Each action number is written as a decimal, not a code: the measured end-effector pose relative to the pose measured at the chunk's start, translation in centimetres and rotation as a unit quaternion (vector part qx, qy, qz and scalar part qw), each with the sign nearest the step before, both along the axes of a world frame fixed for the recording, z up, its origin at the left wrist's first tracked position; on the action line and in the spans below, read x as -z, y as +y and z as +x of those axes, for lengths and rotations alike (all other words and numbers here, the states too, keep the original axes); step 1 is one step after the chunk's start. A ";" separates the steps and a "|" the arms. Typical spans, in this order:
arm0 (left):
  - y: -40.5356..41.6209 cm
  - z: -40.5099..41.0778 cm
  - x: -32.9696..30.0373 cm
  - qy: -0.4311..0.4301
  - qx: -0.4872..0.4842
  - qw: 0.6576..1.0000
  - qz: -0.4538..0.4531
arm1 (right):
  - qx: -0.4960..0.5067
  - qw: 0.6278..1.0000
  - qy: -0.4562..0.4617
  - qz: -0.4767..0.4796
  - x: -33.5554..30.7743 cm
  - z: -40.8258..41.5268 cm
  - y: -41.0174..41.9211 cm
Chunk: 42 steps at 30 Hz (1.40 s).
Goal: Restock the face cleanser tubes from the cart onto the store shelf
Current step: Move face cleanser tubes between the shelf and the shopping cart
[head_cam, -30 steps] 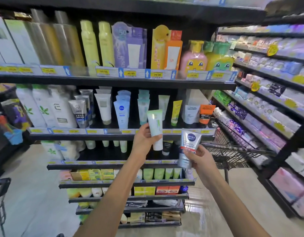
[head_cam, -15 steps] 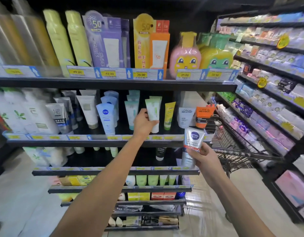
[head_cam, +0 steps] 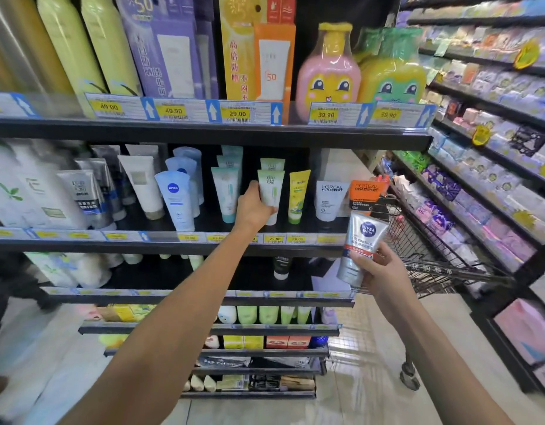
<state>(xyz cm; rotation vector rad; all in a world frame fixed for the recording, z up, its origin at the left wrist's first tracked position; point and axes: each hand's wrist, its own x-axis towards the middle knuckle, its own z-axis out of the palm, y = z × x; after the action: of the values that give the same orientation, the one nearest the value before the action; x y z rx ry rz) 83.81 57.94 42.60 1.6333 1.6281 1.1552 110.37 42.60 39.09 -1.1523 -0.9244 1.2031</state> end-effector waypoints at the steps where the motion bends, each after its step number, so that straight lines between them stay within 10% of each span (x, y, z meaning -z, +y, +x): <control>1: 0.0 0.0 0.0 0.003 0.001 1.000 0.000 | 0.003 1.000 -0.002 0.000 0.0 0.1 0.1; 16: -4.0 -1.1 -0.7 0.087 0.013 0.996 0.001 | 0.006 1.000 -0.012 0.003 0.0 -1.1 -1.2; 28: -13.7 -2.2 6.7 0.259 0.077 0.929 0.253 | 0.058 0.997 -0.019 -0.036 3.0 -1.0 -4.0; 42: -9.6 0.5 20.1 0.414 0.114 0.902 -0.043 | 0.092 0.989 -0.107 -0.049 11.5 2.3 -0.4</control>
<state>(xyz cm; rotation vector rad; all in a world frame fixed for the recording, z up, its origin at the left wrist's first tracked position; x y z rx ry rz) 84.35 48.30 22.47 2.3532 1.8342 0.2373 112.63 42.20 27.58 -1.4349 -0.9035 0.9966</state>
